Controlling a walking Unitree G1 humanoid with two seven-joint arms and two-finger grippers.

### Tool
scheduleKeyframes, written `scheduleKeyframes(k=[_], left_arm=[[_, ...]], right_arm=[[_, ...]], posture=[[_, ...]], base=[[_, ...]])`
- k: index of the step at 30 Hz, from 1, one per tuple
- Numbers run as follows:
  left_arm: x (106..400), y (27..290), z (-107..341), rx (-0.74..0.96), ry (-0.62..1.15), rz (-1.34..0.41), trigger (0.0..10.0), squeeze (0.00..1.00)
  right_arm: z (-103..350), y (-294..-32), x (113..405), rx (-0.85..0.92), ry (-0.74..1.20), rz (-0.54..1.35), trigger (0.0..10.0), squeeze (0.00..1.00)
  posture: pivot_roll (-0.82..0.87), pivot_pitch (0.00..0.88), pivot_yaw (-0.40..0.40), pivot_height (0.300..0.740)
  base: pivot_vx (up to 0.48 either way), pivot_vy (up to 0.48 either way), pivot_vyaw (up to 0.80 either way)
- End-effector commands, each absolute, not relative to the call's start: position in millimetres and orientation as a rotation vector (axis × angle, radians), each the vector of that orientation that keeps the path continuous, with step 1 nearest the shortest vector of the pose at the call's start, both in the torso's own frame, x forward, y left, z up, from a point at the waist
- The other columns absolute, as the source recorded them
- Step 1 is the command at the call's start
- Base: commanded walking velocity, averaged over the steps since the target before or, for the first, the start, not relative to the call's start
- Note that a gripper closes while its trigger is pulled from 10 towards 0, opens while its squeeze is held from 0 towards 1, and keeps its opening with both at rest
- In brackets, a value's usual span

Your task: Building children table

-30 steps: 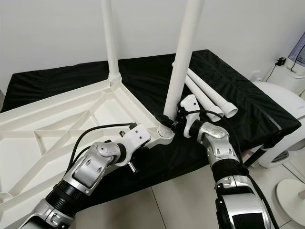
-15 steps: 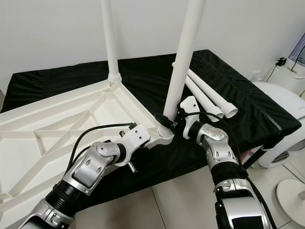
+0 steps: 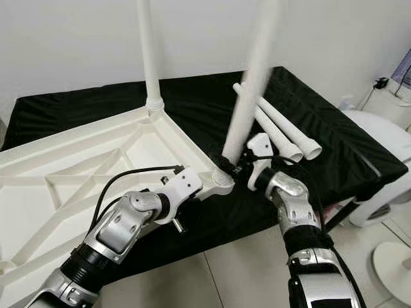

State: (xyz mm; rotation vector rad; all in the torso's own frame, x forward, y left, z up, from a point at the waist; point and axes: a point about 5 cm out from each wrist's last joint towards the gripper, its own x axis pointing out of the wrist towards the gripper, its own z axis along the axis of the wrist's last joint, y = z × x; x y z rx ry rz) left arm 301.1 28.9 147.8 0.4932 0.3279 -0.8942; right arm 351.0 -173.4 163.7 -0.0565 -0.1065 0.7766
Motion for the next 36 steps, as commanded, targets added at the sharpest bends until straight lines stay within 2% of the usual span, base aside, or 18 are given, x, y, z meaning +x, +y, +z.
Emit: scheduleKeyframes(k=[1,14,36], left_arm=[[304.6,28.1,166.3,0.509,0.220,-0.825,10.0,0.00],[304.4,26.3,166.8,0.510,0.219,-0.832,10.0,0.00],[305.1,28.7,167.9,0.505,0.223,-0.822,10.0,0.00]], right_arm=[[130.3,-180.1,342.7,0.020,0.044,0.748,10.0,0.00],[130.6,-183.7,345.9,0.028,0.063,0.706,10.0,0.00],[139.7,-164.9,364.8,-0.038,0.114,0.621,10.0,0.00]], posture=[[-0.07,0.073,0.002,0.740],[-0.07,0.077,0.005,0.740],[-0.07,0.091,0.005,0.740]], base=[[0.000,0.000,0.00],[0.000,0.000,0.00],[0.000,0.000,0.00]])
